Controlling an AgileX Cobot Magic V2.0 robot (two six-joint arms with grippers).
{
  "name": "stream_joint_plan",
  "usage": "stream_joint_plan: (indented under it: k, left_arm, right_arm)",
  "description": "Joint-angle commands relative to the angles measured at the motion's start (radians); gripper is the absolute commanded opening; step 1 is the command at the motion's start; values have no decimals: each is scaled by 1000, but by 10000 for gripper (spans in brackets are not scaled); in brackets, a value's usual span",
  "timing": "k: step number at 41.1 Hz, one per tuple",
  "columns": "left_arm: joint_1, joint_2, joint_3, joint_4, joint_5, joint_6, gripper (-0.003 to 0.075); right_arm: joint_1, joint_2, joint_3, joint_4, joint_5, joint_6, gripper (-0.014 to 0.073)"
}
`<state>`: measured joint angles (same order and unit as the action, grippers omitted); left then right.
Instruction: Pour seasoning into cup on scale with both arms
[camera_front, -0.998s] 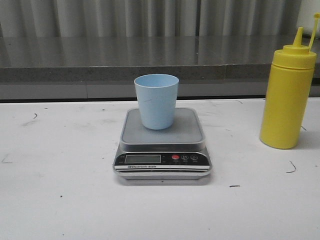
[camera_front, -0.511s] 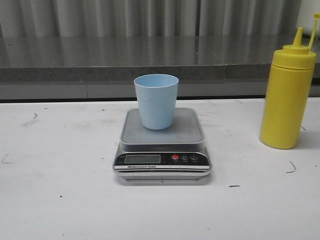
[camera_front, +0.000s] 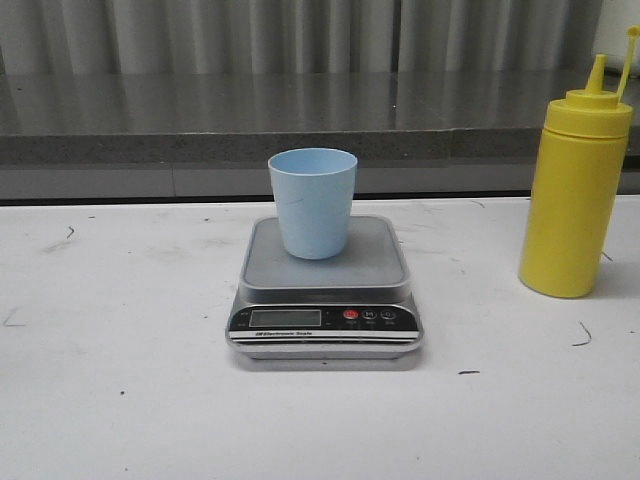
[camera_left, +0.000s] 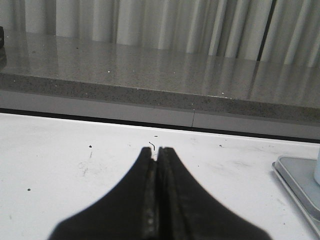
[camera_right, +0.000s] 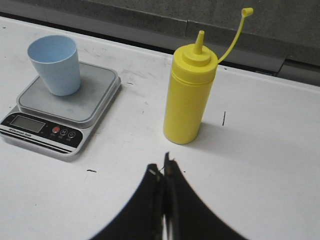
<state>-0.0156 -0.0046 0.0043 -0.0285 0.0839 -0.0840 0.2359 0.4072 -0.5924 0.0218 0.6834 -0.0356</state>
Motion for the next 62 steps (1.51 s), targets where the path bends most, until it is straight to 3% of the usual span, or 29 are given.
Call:
stream_joint_plan:
  k: [1,40,44,54,62]
  left_arm:
    - [-10,-19,24,-8,-95,-4,-20]
    - [-10,-19,24,-8,-95,-4,-20]
    - [-10,-19,24,-8,-95,-4,-20]
    - [-10,-19,24,-8,-95,-4,-20]
    - [-10,-19,24,-8,-95,-4,-20]
  right_arm:
    - [0,4,-32,-2,-70,-12,-68]
    - [-10,-22,-14,-8,-72,-12,-68]
    - [-67,-84,57,-8,-157,-12,-67]
    - [-211,-314,398,-8,-545,-12,-67]
    - [-257,-435,589,-8,-709,-12,-67]
